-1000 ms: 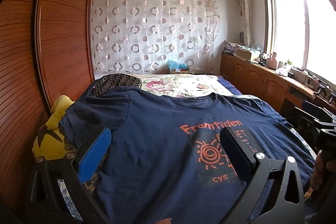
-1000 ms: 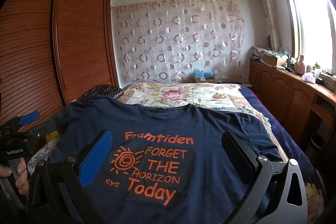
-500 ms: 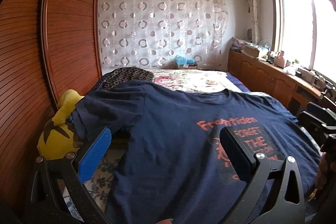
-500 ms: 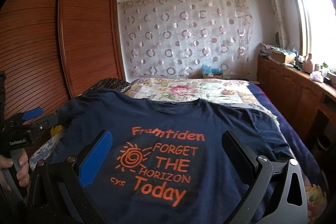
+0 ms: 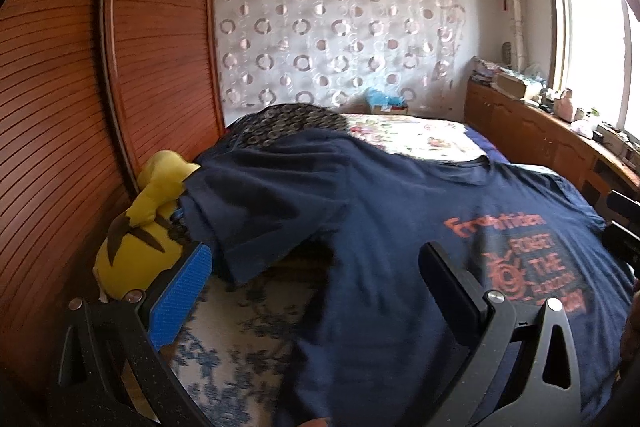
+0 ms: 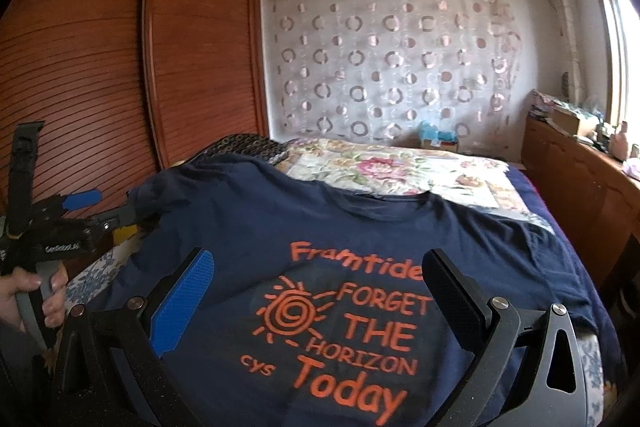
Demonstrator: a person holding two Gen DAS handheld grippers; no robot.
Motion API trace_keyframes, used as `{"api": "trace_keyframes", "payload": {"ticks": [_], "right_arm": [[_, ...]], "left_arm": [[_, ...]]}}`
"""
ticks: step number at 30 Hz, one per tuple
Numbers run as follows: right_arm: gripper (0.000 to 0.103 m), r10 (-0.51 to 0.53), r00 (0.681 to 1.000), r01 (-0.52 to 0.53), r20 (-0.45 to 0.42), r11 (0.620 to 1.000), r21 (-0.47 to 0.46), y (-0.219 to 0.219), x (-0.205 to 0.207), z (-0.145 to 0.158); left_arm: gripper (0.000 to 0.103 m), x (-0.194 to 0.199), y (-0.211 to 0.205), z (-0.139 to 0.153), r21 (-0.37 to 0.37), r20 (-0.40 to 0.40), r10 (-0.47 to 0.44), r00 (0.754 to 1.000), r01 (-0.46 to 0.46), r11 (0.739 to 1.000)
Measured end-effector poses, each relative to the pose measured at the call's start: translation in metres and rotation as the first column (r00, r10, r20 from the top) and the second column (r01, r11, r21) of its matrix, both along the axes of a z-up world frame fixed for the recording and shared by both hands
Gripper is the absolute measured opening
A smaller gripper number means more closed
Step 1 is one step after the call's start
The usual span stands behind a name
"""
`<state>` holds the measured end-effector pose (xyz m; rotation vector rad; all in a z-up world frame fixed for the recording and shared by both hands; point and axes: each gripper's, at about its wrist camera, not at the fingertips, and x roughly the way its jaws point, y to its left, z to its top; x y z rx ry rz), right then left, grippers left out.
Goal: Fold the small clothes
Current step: 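Reach the left gripper to the shirt's side edge and grasp it, then lift the grasped side with the left gripper and fold it inward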
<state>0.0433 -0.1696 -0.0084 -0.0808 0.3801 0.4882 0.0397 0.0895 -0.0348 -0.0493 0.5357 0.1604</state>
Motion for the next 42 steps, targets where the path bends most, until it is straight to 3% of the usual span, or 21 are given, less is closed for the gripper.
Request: {"api": "trace_keyframes", "payload": {"ticks": [9, 13, 16, 18, 19, 20, 23, 27, 37, 42], "right_arm": [[0.103, 0.055, 0.996, -0.058, -0.066, 0.998, -0.031, -0.005, 0.015, -0.001], [0.103, 0.07, 0.994, -0.075, -0.079, 0.996, -0.054, -0.003, 0.024, 0.004], [0.103, 0.079, 0.994, -0.084, -0.075, 0.994, -0.07, 0.002, 0.025, 0.007], [0.103, 0.083, 0.994, -0.089, -0.077, 0.993, -0.072, 0.003, 0.027, 0.009], [0.103, 0.085, 0.993, -0.09, -0.079, 0.993, -0.072, 0.004, 0.028, 0.009], [0.103, 0.085, 0.993, -0.091, -0.083, 0.993, -0.071, 0.004, 0.029, 0.009], [0.103, 0.085, 0.992, -0.09, -0.093, 0.994, -0.056, 0.004, 0.025, 0.006], [0.103, 0.075, 0.992, -0.078, -0.097, 0.996, -0.036, -0.002, 0.016, 0.003], [0.103, 0.037, 0.995, -0.038, -0.096, 0.999, -0.009, -0.01, 0.011, -0.003], [0.103, 0.012, 0.994, -0.011, -0.105, 1.0, 0.006, -0.02, 0.011, -0.002]], "left_arm": [[0.102, 0.012, 0.037, -0.021, 0.005, -0.091, 0.016, 0.996, -0.015, 1.0], [0.081, 0.025, 0.046, -0.032, 0.044, -0.157, 0.019, 0.987, -0.012, 0.999], [0.073, 0.033, 0.047, -0.041, 0.107, -0.205, 0.026, 0.978, -0.004, 0.994], [0.066, 0.037, 0.05, -0.045, 0.107, -0.228, 0.02, 0.974, 0.005, 0.994], [0.058, 0.038, 0.052, -0.046, 0.101, -0.236, 0.016, 0.972, 0.008, 0.995], [0.046, 0.039, 0.055, -0.047, 0.095, -0.238, 0.015, 0.971, 0.008, 0.995], [0.025, 0.036, 0.059, -0.041, 0.061, -0.219, -0.002, 0.976, 0.015, 0.998], [0.006, 0.032, 0.058, -0.027, 0.036, -0.164, -0.038, 0.986, 0.045, 0.998], [0.003, 0.061, 0.026, 0.042, 0.059, -0.035, -0.136, 0.99, 0.138, 0.989], [0.003, 0.089, -0.003, 0.061, 0.058, -0.029, -0.215, 0.976, 0.216, 0.975]]}}
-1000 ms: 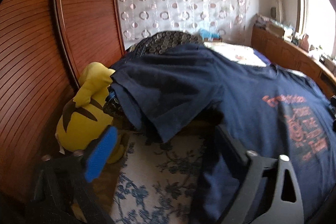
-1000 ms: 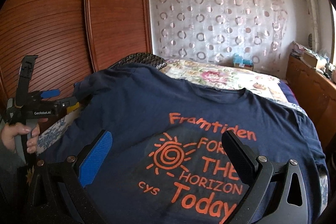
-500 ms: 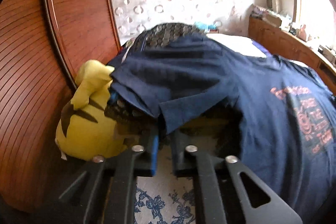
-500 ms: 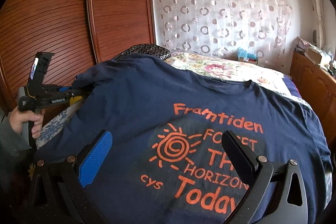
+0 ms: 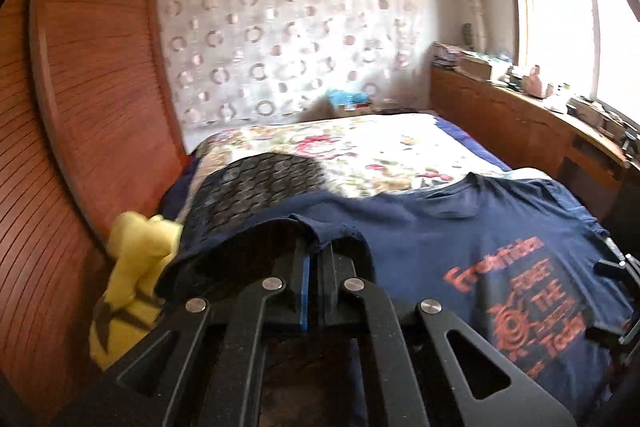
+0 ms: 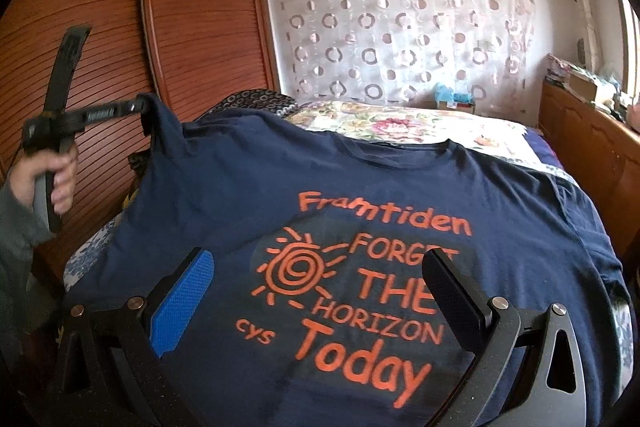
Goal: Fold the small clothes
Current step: 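Lift the grasped side with the left gripper and fold it inward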
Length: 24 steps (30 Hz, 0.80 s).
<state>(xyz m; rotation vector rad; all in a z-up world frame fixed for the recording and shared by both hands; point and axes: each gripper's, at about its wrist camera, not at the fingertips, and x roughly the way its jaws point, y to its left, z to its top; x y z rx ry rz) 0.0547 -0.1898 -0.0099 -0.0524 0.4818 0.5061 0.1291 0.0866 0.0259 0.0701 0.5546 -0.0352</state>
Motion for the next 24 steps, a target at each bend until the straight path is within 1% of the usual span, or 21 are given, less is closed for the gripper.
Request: {"api": "trace_keyframes", "payload": {"ticks": [1, 4, 6, 7, 8, 9, 10, 11, 12, 14, 16, 19, 24], "right_arm": [[0.103, -0.004, 1.0, 0.004, -0.002, 1.0, 0.002, -0.001, -0.001, 0.0], [0.103, -0.013, 1.0, 0.013, -0.009, 1.0, 0.006, -0.001, -0.002, -0.002], [0.103, -0.016, 1.0, 0.016, -0.013, 1.0, 0.003, 0.002, -0.003, -0.002], [0.103, -0.017, 1.0, 0.017, -0.016, 1.0, 0.001, 0.003, -0.004, -0.002], [0.103, -0.017, 1.0, 0.017, -0.017, 1.0, 0.0, 0.005, -0.004, -0.001], [0.103, -0.016, 1.0, 0.016, -0.018, 1.0, -0.001, 0.006, -0.005, -0.001], [0.103, -0.017, 1.0, 0.017, -0.019, 1.0, -0.001, 0.008, -0.005, -0.001], [0.103, -0.017, 1.0, 0.017, -0.019, 1.0, 0.0, 0.009, -0.005, 0.0], [0.103, -0.016, 1.0, 0.016, -0.019, 1.0, 0.0, 0.01, -0.006, 0.0], [0.103, -0.008, 1.0, 0.008, -0.022, 1.0, -0.003, 0.015, -0.005, 0.001], [0.103, 0.003, 1.0, -0.003, -0.018, 1.0, -0.013, 0.015, -0.001, 0.004], [0.103, 0.027, 1.0, -0.027, -0.005, 0.999, -0.032, 0.021, 0.008, 0.011], [0.101, 0.115, 0.993, -0.115, 0.003, 0.992, -0.042, 0.039, 0.026, 0.021]], "left_arm": [[0.003, 0.004, -0.01, 0.0, 0.002, -0.013, -0.025, 1.0, 0.025, 1.0], [0.003, 0.005, -0.029, -0.007, 0.014, -0.038, -0.06, 0.997, 0.06, 0.998], [0.004, -0.002, -0.036, -0.013, -0.011, -0.063, -0.095, 0.993, 0.095, 0.995], [0.01, -0.007, -0.036, -0.015, -0.027, -0.073, -0.114, 0.991, 0.112, 0.993], [0.019, -0.013, -0.037, -0.018, -0.04, -0.076, -0.127, 0.989, 0.124, 0.991], [0.023, -0.019, -0.036, -0.018, -0.049, -0.074, -0.133, 0.988, 0.13, 0.99], [0.036, -0.023, -0.035, -0.018, -0.054, -0.071, -0.136, 0.988, 0.133, 0.99], [0.045, -0.028, -0.034, -0.018, -0.061, -0.067, -0.139, 0.988, 0.135, 0.989], [0.047, -0.032, -0.034, -0.018, -0.065, -0.064, -0.14, 0.988, 0.136, 0.989], [0.063, -0.041, -0.028, -0.016, -0.075, -0.06, -0.131, 0.99, 0.126, 0.989], [0.069, -0.053, -0.022, -0.014, -0.088, -0.05, -0.127, 0.991, 0.122, 0.989], [0.075, -0.072, -0.013, -0.011, -0.1, -0.023, -0.112, 0.993, 0.109, 0.989], [0.075, -0.091, 0.001, -0.013, -0.096, 0.009, -0.054, 0.998, 0.055, 0.994]]}}
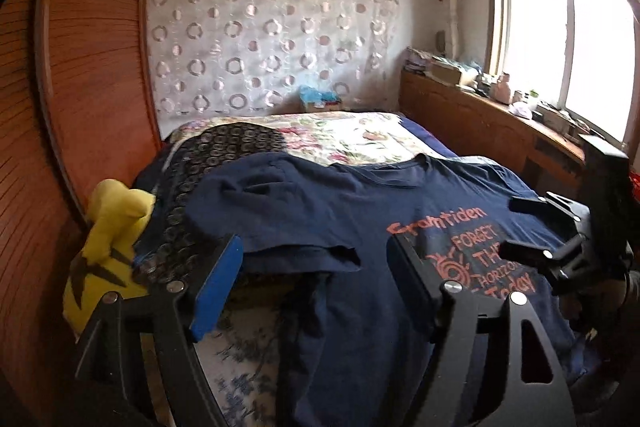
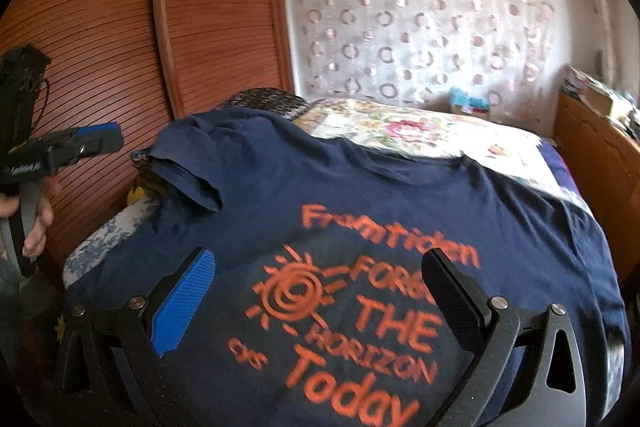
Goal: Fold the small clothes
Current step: 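Lift the grasped side with the left gripper and fold it inward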
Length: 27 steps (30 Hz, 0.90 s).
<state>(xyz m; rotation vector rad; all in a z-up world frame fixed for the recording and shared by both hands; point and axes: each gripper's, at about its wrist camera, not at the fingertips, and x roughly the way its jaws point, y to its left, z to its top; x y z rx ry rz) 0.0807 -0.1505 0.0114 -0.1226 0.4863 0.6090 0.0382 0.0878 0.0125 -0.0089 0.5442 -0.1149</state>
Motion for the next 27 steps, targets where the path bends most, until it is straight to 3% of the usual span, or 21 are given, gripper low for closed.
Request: {"api": "trace_keyframes", "payload": {"ticks": [4, 7, 15, 22, 27], "right_arm": [[0.094, 0.095, 0.996, -0.095, 0.001, 0.995, -0.01, 0.027, 0.02, 0.009], [0.083, 0.172, 0.985, -0.172, -0.003, 0.985, -0.024, 0.052, 0.039, 0.014], [0.073, 0.375, 0.925, -0.378, -0.059, 0.925, -0.047, 0.133, 0.08, 0.017], [0.068, 0.469, 0.878, -0.477, -0.096, 0.873, -0.102, 0.191, 0.094, 0.011], [0.058, 0.473, 0.873, -0.487, -0.119, 0.847, -0.213, 0.225, 0.103, -0.001]], "left_arm": [[0.075, -0.01, 0.015, -0.002, -0.017, 0.011, 0.034, 0.999, -0.034, 0.999], [0.075, -0.015, 0.028, -0.003, -0.025, 0.018, 0.066, 0.998, -0.066, 0.997], [0.075, -0.03, 0.057, -0.01, -0.038, 0.022, 0.138, 0.99, -0.137, 0.99], [0.075, -0.037, 0.075, -0.018, -0.048, 0.007, 0.179, 0.984, -0.179, 0.983], [0.075, -0.037, 0.078, -0.022, -0.058, 0.0, 0.182, 0.983, -0.182, 0.982]]}}
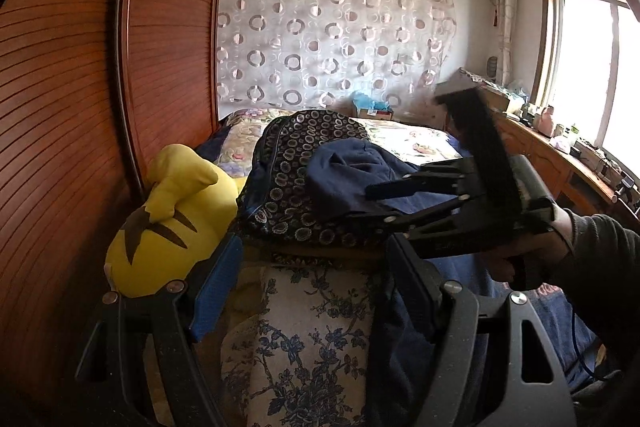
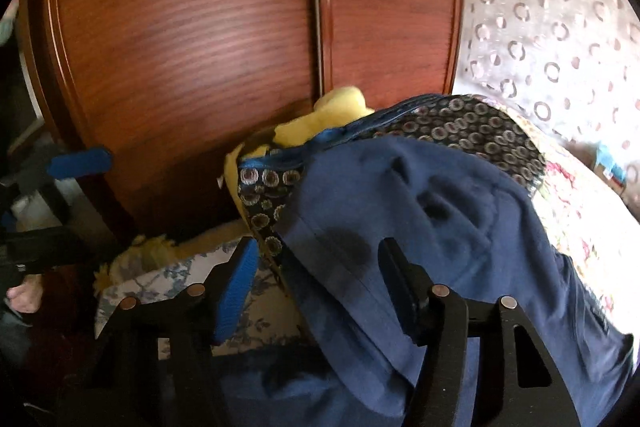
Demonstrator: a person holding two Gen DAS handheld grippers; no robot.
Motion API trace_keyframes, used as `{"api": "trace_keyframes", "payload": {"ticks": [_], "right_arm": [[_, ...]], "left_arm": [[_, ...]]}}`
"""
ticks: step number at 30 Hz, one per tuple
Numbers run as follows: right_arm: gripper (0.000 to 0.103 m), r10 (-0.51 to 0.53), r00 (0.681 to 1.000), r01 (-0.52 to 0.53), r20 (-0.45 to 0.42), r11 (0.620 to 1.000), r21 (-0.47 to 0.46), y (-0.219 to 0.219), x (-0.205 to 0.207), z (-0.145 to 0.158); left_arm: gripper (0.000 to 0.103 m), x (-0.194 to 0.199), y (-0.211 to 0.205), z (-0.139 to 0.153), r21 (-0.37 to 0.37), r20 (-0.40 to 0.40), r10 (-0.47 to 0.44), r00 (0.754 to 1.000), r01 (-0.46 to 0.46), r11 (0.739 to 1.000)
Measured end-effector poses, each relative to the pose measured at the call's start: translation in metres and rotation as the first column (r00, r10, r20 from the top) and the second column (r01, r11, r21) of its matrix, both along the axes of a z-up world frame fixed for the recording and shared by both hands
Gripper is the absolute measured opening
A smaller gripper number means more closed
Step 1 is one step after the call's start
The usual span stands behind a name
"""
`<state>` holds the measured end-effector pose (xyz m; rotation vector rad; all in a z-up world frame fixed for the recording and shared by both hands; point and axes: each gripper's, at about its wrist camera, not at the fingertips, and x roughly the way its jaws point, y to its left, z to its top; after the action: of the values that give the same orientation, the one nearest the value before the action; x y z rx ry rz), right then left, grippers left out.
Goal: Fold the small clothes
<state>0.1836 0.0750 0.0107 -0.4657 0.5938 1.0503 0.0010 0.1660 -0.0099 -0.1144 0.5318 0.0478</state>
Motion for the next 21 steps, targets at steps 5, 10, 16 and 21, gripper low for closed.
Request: {"api": "trace_keyframes", "payload": {"ticks": [5, 10, 16, 21], "right_arm": [[0.017, -0.024, 0.999, 0.026, 0.031, 0.998, -0.064, 0.025, 0.014, -0.008], [0.007, -0.047, 0.999, 0.046, 0.026, 0.998, 0.052, 0.008, 0.022, 0.011], [0.007, -0.113, 0.993, 0.107, 0.027, 0.982, 0.156, -0.04, 0.03, 0.033], [0.007, -0.28, 0.96, 0.276, -0.007, 0.943, 0.187, -0.083, 0.057, 0.032]], "left_arm": [[0.075, -0.001, -0.003, -0.004, -0.004, -0.006, -0.01, 1.0, 0.01, 1.0], [0.075, 0.001, -0.006, -0.007, -0.011, -0.015, -0.019, 1.0, 0.019, 1.0], [0.075, 0.002, -0.018, -0.01, -0.015, -0.023, -0.045, 0.999, 0.045, 0.999], [0.075, 0.006, -0.027, -0.011, -0.017, -0.03, -0.068, 0.997, 0.068, 0.998]]}}
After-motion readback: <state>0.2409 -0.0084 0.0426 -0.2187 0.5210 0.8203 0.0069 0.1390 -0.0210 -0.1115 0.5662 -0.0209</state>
